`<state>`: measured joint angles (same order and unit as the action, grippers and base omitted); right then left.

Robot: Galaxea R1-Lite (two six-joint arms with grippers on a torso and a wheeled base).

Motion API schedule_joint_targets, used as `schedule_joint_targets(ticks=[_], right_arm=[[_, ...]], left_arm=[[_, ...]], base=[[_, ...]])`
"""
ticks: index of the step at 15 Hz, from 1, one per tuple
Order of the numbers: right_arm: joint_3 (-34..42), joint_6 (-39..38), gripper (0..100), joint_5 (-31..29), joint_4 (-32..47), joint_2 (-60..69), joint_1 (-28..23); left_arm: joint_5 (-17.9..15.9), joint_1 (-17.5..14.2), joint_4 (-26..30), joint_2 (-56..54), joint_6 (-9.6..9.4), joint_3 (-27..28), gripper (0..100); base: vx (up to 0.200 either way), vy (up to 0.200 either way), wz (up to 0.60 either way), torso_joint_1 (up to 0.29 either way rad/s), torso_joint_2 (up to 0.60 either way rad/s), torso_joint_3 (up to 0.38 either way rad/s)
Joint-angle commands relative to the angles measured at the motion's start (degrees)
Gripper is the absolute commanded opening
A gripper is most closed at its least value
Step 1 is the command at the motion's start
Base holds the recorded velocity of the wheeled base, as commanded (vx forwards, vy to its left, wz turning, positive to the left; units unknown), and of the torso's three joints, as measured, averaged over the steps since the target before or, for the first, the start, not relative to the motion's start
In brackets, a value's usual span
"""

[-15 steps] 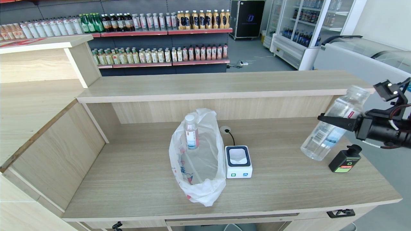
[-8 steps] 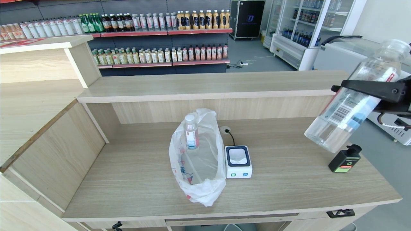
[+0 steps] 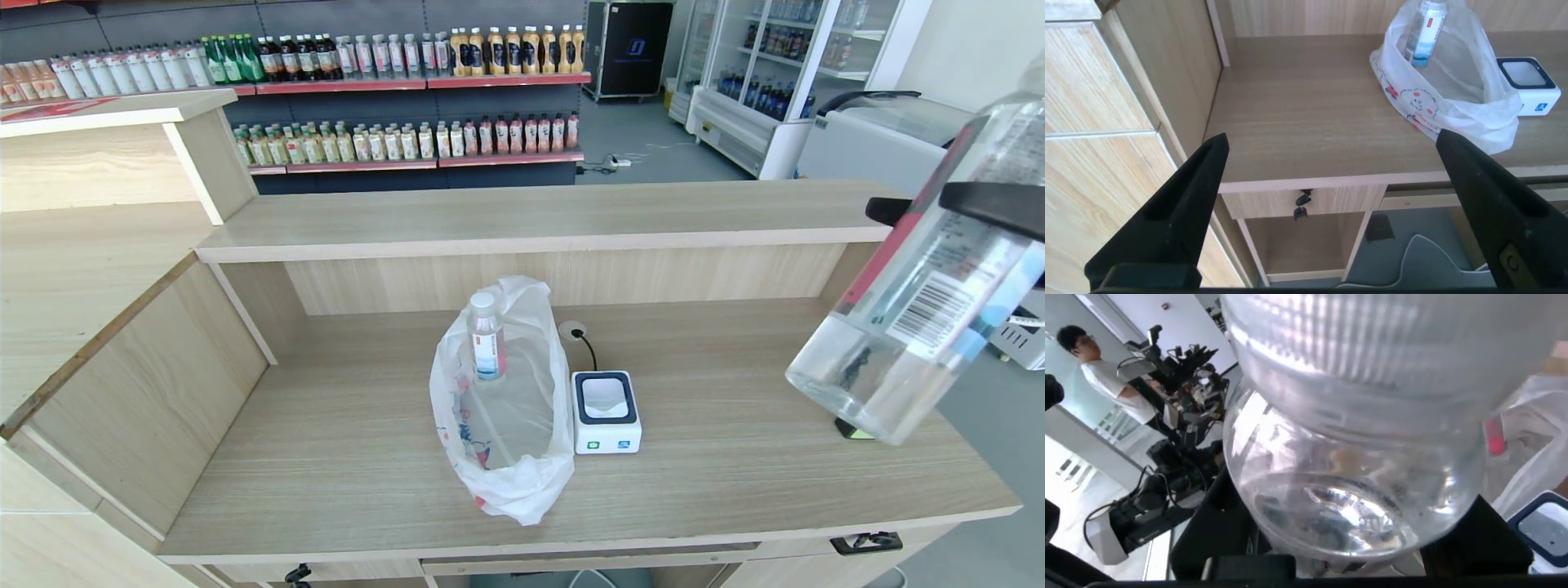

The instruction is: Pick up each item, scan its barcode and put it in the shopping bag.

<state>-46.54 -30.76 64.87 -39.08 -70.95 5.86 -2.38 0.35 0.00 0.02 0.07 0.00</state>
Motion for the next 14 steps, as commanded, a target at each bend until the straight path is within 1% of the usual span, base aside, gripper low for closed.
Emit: schedule_joint_targets(ticks=[1,2,6,7,10,14], right_arm=[[0.8,-0.6,0,-0.2,2.4,4.6,3.0],[0.8,-0.6,0,-0.2,4.1,6.3,3.9],[3.0,-0.7,0,-0.2,5.9,9.4,4.3],[3.3,-0.7,0,-0.2,6.7,10.3,5.2],[3.4,-0.7,0,-0.2,6.7,10.9,7.0],[3.4,-0.7,0,-0.2,6.7,11.4,7.3]], left_arm=[[0.0,0.0,0.0,0.1,0.01,0.0,100],[0.0,0.0,0.0,0.1,0.01,0.0,100],[0.0,0.0,0.0,0.1,0.01,0.0,100],[0.0,0.0,0.0,0.1,0.01,0.0,100],[0.0,0.0,0.0,0.1,0.01,0.0,100],[0.0,0.0,0.0,0.1,0.01,0.0,100]], base=[[0.0,0.0,0.0,0.0,0.0,0.0],[0.0,0.0,0.0,0.0,0.0,0.0],[0.0,0.0,0.0,0.0,0.0,0.0],[0.0,0.0,0.0,0.0,0.0,0.0],[0.0,0.0,0.0,0.0,0.0,0.0],[0.0,0.0,0.0,0.0,0.0,0.0]])
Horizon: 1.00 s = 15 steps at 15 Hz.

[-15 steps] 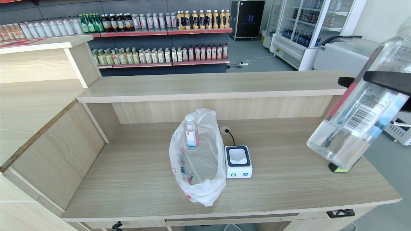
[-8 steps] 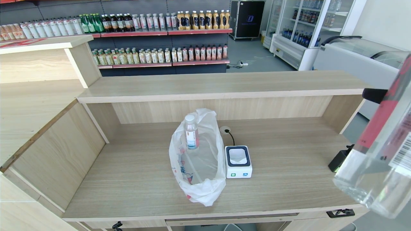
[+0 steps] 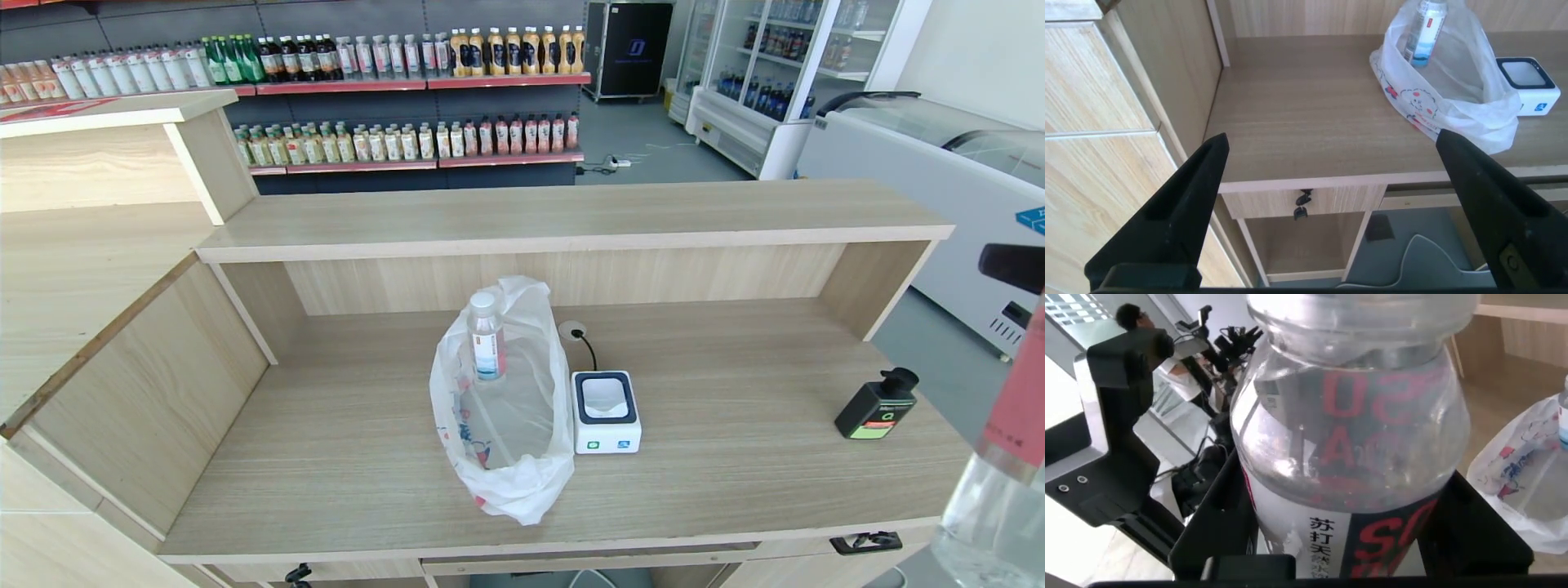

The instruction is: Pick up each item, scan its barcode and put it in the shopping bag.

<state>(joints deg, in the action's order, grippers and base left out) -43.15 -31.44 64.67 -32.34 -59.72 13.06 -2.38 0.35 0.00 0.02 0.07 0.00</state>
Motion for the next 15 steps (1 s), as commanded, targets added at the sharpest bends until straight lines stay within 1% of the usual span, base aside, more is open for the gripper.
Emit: schedule_joint_targets(ticks=[1,7,10,15], right_arm=[[0.1,0.0,0,0.0,0.1,0.2,0.1],[0.3,0.0,0,0.0,0.5,1.1,-0.1],[0.4,0.1,0,-0.2,1.8,1.1,-2.0],[0.3,0.3,0,-0.3,1.7,1.1,-2.9]], left_arm=[[0.0,0.0,0.0,0.1,0.01,0.0,100],[0.0,0.0,0.0,0.1,0.01,0.0,100],[0.0,0.0,0.0,0.1,-0.07,0.0,100],[0.0,0.0,0.0,0.1,0.01,0.0,100]], base=[[0.0,0.0,0.0,0.0,0.0,0.0],[0.0,0.0,0.0,0.0,0.0,0.0],[0.0,0.0,0.0,0.0,0.0,0.0],[0.0,0.0,0.0,0.0,0.0,0.0]])
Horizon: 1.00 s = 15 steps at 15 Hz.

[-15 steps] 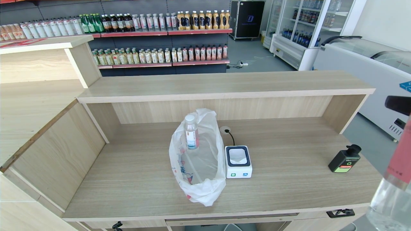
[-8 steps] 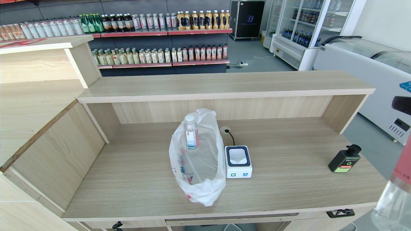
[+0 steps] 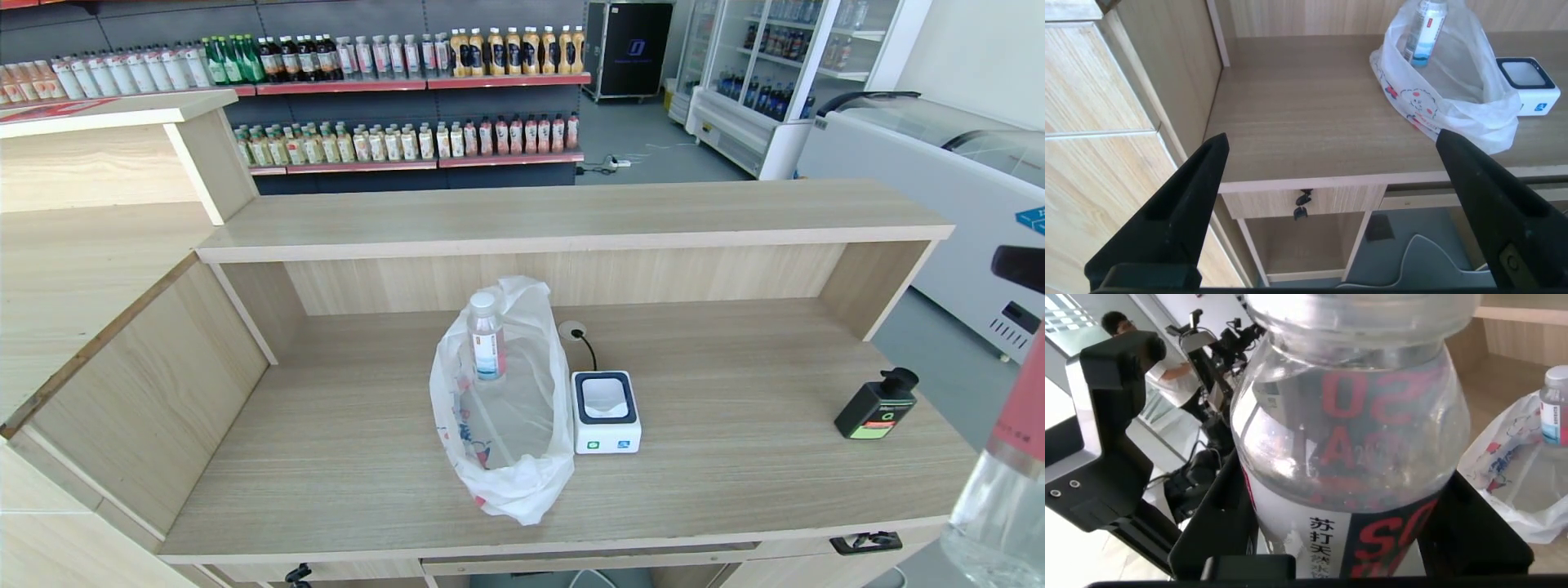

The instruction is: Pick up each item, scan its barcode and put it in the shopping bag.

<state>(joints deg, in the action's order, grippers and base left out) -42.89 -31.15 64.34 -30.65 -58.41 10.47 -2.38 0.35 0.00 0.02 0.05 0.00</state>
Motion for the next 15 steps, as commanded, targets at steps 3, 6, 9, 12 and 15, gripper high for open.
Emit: schedule_joint_targets(ticks=[3,6,9,12,15], right_arm=[[1.1,5.9,0,-2.6,0.2,-1.9,-8.8],[2.5,18.4,0,-19.9,5.7,-3.9,-10.8],[3.5,25.1,0,-43.9,7.6,-5.1,-10.6],[3.4,29.4,0,-62.4,7.8,-6.5,-9.9],[3.3,35.5,0,-71.5,7.7,-8.1,-9.3]], left_arm=[[0.0,0.0,0.0,0.1,0.04,0.0,100],[0.0,0.0,0.0,0.1,0.04,0.0,100],[0.0,0.0,0.0,0.1,0.04,0.0,100],[0.0,0.0,0.0,0.1,0.04,0.0,100],[0.0,0.0,0.0,0.1,0.04,0.0,100]], base=[[0.0,0.0,0.0,0.0,0.0,0.0],[0.0,0.0,0.0,0.0,0.0,0.0],[0.0,0.0,0.0,0.0,0.0,0.0],[0.0,0.0,0.0,0.0,0.0,0.0],[0.0,0.0,0.0,0.0,0.0,0.0]])
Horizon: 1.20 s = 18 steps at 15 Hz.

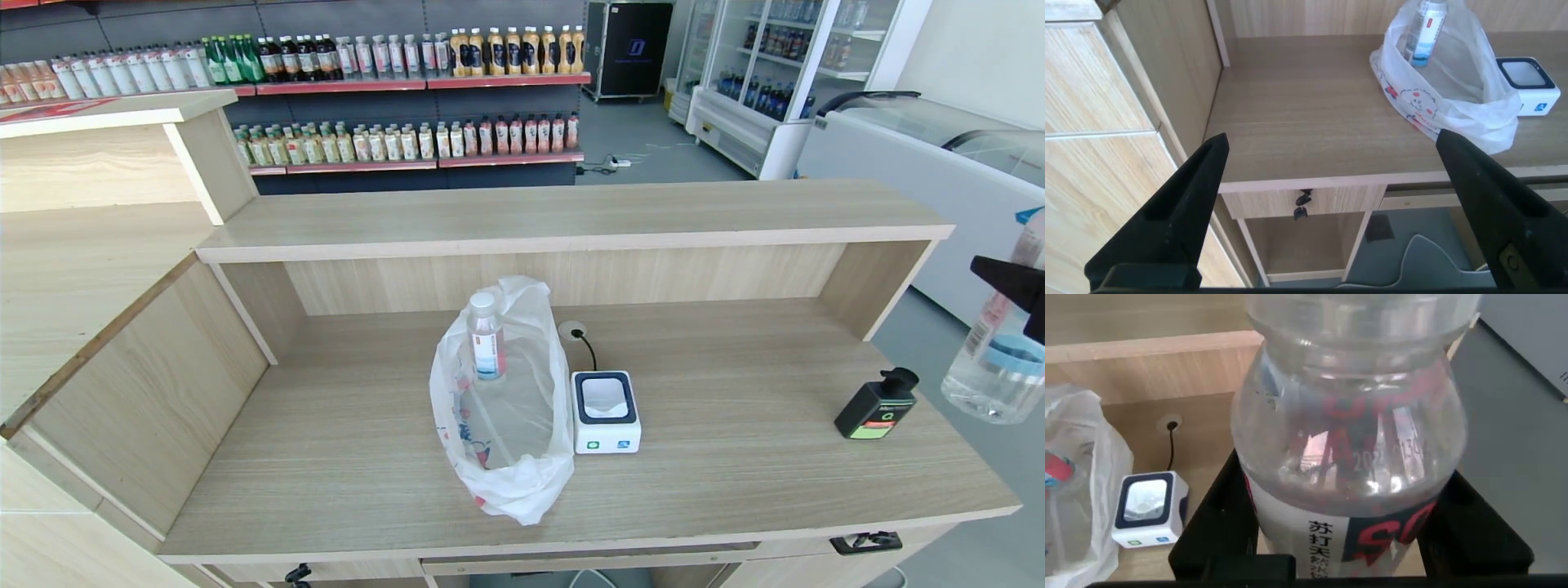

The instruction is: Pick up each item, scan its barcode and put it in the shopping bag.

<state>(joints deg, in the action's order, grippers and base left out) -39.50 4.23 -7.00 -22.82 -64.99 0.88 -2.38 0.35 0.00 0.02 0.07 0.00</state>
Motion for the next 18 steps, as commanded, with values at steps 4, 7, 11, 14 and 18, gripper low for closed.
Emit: schedule_joint_targets(ticks=[4,7,11,14,18], right_arm=[[-0.1,1.5,0,-0.4,-0.6,-3.1,0.4],[-0.1,9.1,0,-0.1,-9.4,-11.4,1.1],[1.0,18.7,0,6.4,-24.1,-20.5,1.3],[4.1,26.7,0,16.8,-36.2,-27.3,0.7],[4.6,36.0,0,36.0,-45.5,-35.3,-4.2]], left_arm=[[0.0,0.0,0.0,0.1,0.01,0.0,100],[0.0,0.0,0.0,0.1,0.01,0.0,100],[0.0,0.0,0.0,0.1,0.01,0.0,100],[0.0,0.0,0.0,0.1,0.01,0.0,100],[0.0,0.0,0.0,0.1,0.01,0.0,100]], base=[[0.0,0.0,0.3,0.001,0.0,0.002],[0.0,0.0,0.6,0.002,0.0,0.002],[0.0,0.0,0.6,0.002,0.0,-0.002],[0.0,0.0,0.0,0.0,0.0,0.0],[0.0,0.0,0.0,0.0,0.0,0.0]])
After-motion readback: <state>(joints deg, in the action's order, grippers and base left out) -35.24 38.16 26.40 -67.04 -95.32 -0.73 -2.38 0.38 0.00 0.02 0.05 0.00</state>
